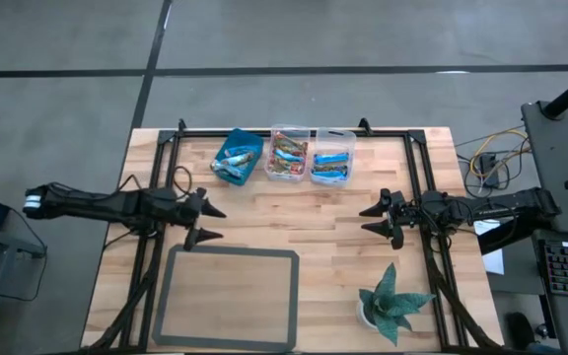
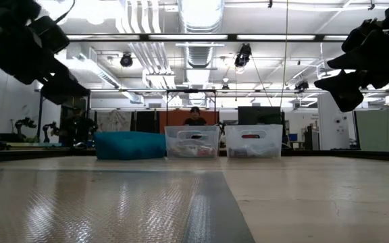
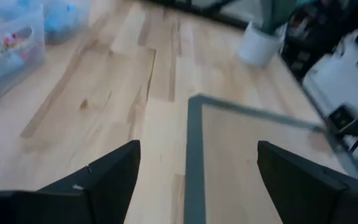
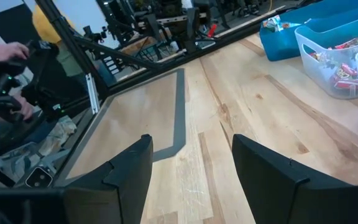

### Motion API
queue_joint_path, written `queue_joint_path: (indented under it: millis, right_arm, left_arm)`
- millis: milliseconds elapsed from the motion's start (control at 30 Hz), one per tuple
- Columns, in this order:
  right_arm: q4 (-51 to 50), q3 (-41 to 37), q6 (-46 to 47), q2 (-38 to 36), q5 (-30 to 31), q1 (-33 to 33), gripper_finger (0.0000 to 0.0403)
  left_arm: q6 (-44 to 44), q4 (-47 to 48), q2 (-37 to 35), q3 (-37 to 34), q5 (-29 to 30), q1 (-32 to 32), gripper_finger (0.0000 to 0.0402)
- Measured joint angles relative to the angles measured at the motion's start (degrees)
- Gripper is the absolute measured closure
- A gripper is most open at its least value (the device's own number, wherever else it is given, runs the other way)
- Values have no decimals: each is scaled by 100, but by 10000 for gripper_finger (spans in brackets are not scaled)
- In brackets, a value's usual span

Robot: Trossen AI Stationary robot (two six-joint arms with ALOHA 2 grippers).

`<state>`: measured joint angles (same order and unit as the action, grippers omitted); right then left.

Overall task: Pick and place Granola Bars by type
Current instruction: Return to Home Position

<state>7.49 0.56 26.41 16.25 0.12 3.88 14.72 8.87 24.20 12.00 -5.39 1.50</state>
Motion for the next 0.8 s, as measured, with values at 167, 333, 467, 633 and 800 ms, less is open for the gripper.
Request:
queue_joint_path:
  millis: [167, 333, 467, 633, 800]
  right_arm:
    - [0, 0, 0, 0, 0, -1, 193]
    - [0, 0, -2, 2, 2, -2, 193]
    - [0, 0, 0, 0, 0, 0, 193]
    - [0, 0, 0, 0, 0, -2, 193]
    - [0, 0, 0, 1, 1, -1, 193]
  left_arm:
    - [375, -234, -768, -596, 5, 0, 99]
    - [750, -451, -1198, -932, 49, 25, 99]
    - [601, -527, -1353, -950, 98, 50, 99]
    - [588, -912, -1657, -1135, 575, 54, 99]
    - [396, -944, -2063, -1144, 699, 55, 99]
